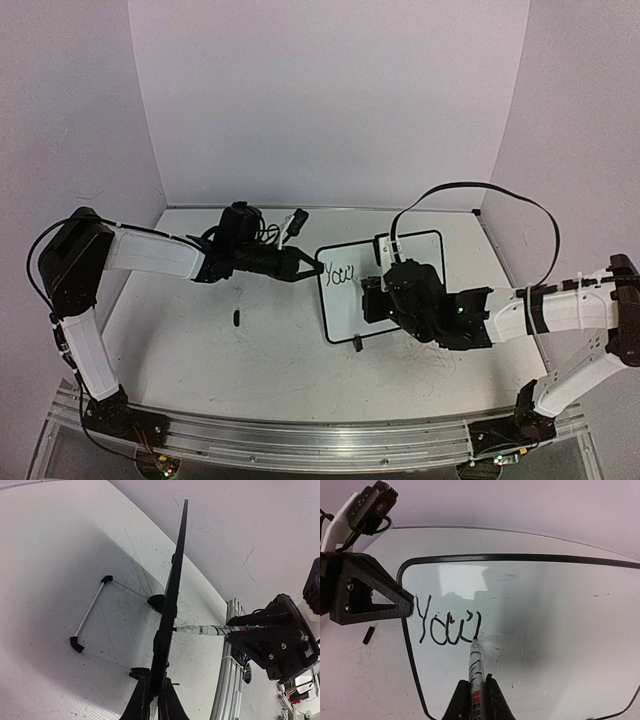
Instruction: Write a sentence on the whiteboard
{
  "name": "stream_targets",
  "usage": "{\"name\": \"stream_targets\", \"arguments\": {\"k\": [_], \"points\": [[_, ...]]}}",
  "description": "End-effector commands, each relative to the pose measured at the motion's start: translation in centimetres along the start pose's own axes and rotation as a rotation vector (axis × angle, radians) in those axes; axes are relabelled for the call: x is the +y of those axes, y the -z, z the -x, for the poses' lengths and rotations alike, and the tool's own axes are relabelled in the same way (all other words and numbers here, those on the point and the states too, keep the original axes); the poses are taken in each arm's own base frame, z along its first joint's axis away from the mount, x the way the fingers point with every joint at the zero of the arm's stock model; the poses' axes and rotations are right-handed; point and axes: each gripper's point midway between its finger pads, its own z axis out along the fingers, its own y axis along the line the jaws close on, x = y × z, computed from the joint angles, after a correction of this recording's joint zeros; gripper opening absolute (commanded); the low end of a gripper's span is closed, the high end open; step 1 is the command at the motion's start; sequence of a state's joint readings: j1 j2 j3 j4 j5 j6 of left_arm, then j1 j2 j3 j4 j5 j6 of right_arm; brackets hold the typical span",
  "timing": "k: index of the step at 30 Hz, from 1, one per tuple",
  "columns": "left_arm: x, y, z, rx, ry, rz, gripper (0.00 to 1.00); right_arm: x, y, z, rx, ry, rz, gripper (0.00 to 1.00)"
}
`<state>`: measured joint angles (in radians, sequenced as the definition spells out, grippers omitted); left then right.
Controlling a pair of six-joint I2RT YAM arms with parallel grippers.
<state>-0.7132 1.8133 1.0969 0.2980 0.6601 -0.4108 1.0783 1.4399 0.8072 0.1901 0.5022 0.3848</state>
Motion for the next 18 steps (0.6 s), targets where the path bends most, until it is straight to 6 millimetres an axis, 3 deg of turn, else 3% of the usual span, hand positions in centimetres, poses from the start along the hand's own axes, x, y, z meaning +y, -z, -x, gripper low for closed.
{"name": "stream_targets", "arguments": {"k": [1,18], "points": [[0.1,0.6,0.6,-0.017,-0.006,0.008,0.0,-0.7,0.1,3.5,-0.088,-0.036,-0.037,0.0],[0.1,0.6,0.6,-0.014,-0.004,0.006,0.0,-1.8,0.0,4.1,-0.104,-0.05,-0.081,0.0]]}}
